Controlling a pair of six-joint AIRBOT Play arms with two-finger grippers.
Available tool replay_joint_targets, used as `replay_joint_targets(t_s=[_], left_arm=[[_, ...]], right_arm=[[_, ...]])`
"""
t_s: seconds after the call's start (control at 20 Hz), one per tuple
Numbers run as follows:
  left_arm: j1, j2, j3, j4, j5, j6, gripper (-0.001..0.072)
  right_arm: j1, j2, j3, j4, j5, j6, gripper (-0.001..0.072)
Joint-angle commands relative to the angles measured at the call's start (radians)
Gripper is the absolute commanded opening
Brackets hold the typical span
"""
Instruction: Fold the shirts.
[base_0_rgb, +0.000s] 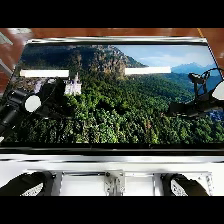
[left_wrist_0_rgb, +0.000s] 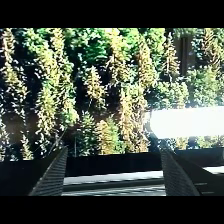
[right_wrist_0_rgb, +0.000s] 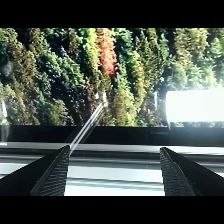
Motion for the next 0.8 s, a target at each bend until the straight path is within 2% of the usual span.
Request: replay_joint_targets(t_s=[0.0,0.65,0.75], left_arm=[[0.001,0.001,0.000,0.000,0.000,0.000,0.0672],[0.001,0.001,0.000,0.000,0.000,0.000,0.0672],[0.001,0.001,0.000,0.000,0.000,0.000,0.0671]], right_arm=[[-0.001,0.001,0.000,0.000,0.000,0.000,0.0678],[-0.001,0.001,0.000,0.000,-0.002,0.001,0.0678],[-0.001,0.001,0.000,0.000,-0.086,0.001,0.0678]])
